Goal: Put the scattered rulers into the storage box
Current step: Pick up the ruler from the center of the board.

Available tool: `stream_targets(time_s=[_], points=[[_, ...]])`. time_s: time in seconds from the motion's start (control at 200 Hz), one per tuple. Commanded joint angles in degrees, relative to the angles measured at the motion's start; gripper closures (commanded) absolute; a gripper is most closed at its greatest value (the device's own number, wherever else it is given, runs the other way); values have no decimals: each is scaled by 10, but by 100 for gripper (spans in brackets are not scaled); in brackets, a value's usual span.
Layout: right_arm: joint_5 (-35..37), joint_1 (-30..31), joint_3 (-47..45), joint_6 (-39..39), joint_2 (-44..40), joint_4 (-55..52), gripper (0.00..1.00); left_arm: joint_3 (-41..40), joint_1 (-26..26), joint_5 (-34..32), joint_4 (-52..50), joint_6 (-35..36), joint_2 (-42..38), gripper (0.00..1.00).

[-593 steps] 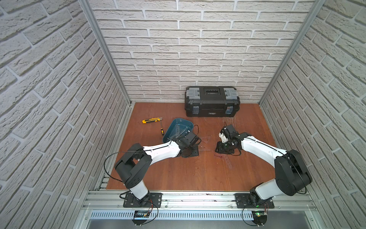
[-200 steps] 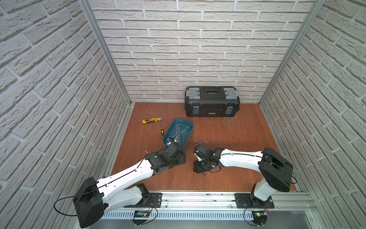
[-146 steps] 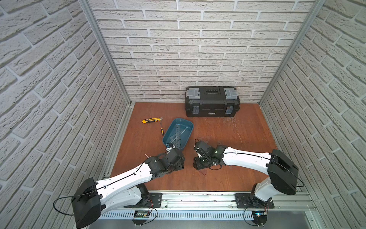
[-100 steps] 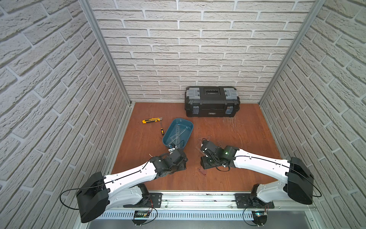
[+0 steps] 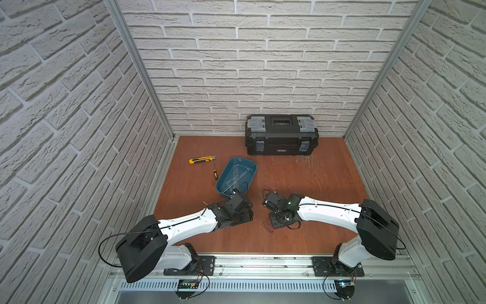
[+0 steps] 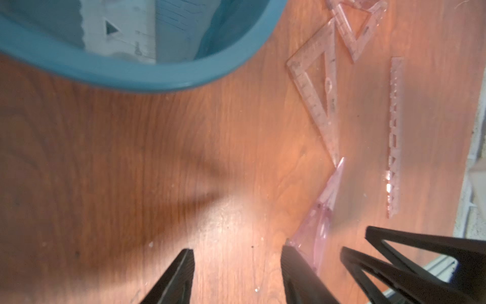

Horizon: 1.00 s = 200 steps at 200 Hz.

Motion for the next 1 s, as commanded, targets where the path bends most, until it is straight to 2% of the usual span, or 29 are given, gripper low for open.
stream_targets(time_s=[0.0, 0.74, 0.995], points=[[0, 2, 23, 6, 12, 3, 55, -7, 9, 9, 21, 11, -17, 42], [16, 20, 58, 44, 75, -12, 54, -60, 44, 23, 15, 27, -89, 41], [17, 26, 59, 50, 88, -15, 57, -69, 46, 25, 19, 26, -97, 41]])
